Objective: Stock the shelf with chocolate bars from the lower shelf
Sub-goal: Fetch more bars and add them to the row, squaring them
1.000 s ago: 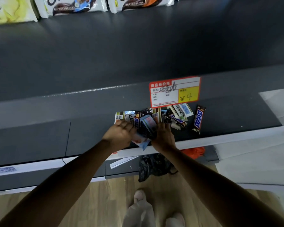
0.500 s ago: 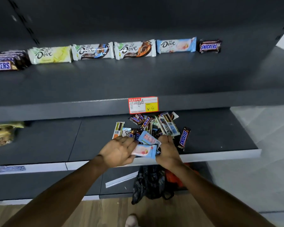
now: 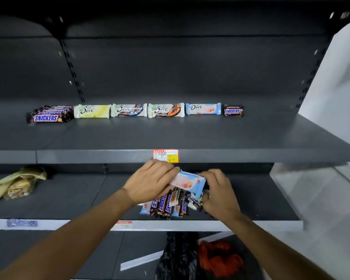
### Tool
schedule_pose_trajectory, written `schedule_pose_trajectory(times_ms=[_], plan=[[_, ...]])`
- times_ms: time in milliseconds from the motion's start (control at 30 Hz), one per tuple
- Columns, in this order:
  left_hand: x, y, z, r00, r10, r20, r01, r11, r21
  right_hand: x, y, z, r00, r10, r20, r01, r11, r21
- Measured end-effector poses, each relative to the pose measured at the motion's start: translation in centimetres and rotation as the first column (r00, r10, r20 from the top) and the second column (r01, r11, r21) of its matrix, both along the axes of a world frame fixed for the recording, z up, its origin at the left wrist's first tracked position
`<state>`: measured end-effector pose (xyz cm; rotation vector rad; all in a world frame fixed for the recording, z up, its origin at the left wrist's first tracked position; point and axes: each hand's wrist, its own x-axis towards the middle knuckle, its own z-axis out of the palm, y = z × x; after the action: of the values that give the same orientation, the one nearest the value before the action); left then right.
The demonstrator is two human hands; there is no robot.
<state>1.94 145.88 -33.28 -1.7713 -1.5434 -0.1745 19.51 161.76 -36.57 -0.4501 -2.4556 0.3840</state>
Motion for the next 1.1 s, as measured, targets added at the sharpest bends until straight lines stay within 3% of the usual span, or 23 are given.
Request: schedule_pose_trajectory(times_ms=[167,400,733,900,1100], plan=[[0.8,2.0,3.9,0.998,0.015,0.062,-0.025,0.985,0.169,1.0,1.5,3.6,0.985,-0.004,-0.172,0.039,0.979,0.200],[0.5,4.8,8.4,0.968,0.068,0.243,-0.140,0.945,0.295,2.1,4.5,6.9,0.969,-0.088,-0.230,0.135,0.972,0.195],[-3.1,10.5,9.9,0.848,0.200,0.490,-0.298,0.946,0.130,-0.3,11.3,9.7,0.944,-0.185,-0.273,0.244,0.949,0.198],[-6.9,15.3,9.5,0.900,0.235,0.368,-0.270,0.962,0.045,-3.5,15.0,10.1,0.930,-0.200,-0.309,0.268,0.944,0.193],[-9.1,21.1,9.0,0.910,0.262,0.321,-0.277,0.961,0.000,-7.6,18.2,11.0,0.912,-0.236,-0.335,0.298,0.943,0.147]])
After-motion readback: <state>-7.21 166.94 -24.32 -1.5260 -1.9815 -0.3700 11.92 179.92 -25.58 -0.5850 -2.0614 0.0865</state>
